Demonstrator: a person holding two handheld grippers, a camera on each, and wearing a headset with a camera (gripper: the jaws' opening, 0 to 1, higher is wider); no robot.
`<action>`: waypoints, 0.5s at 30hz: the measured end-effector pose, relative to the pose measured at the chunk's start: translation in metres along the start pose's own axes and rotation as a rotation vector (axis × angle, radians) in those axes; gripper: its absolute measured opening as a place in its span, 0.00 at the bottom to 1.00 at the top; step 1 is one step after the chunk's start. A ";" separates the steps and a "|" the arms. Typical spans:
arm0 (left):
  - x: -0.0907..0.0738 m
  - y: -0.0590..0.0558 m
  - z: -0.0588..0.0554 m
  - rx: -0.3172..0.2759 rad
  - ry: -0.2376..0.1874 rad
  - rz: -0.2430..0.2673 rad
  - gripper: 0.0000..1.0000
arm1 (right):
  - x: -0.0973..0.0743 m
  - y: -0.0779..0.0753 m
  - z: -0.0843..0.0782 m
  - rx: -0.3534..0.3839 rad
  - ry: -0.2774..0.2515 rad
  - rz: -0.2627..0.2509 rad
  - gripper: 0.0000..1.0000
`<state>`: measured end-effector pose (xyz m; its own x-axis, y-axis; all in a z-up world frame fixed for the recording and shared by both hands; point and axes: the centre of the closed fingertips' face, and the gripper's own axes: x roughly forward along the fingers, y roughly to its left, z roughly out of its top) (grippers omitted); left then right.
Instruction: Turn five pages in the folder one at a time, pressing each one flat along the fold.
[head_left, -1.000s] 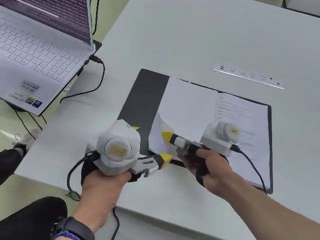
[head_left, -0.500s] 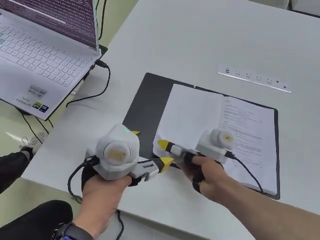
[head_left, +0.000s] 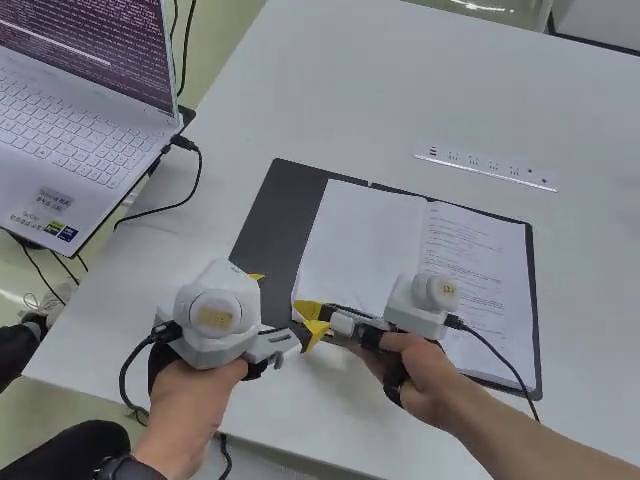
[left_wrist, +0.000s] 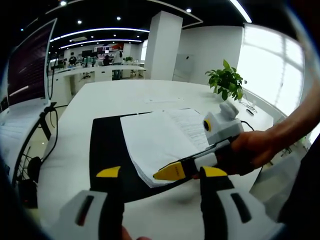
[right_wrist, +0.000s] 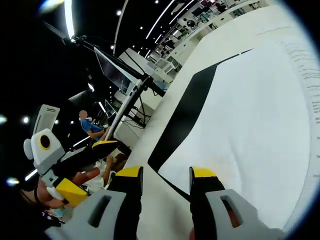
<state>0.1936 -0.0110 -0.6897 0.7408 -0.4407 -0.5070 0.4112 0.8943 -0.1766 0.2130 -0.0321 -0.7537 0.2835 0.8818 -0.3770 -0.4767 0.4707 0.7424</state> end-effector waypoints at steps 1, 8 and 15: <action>0.001 0.001 0.000 0.000 0.000 0.002 0.60 | -0.004 0.000 0.001 -0.005 -0.007 -0.001 0.35; 0.012 0.001 0.001 0.011 0.007 -0.009 0.55 | -0.038 -0.006 0.006 -0.036 -0.050 -0.035 0.33; 0.029 -0.002 0.000 0.034 0.016 -0.039 0.44 | -0.065 -0.018 0.011 -0.031 -0.096 -0.086 0.28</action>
<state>0.2144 -0.0262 -0.7039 0.7153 -0.4736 -0.5139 0.4577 0.8732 -0.1675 0.2126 -0.0982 -0.7364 0.4020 0.8320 -0.3823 -0.4725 0.5462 0.6917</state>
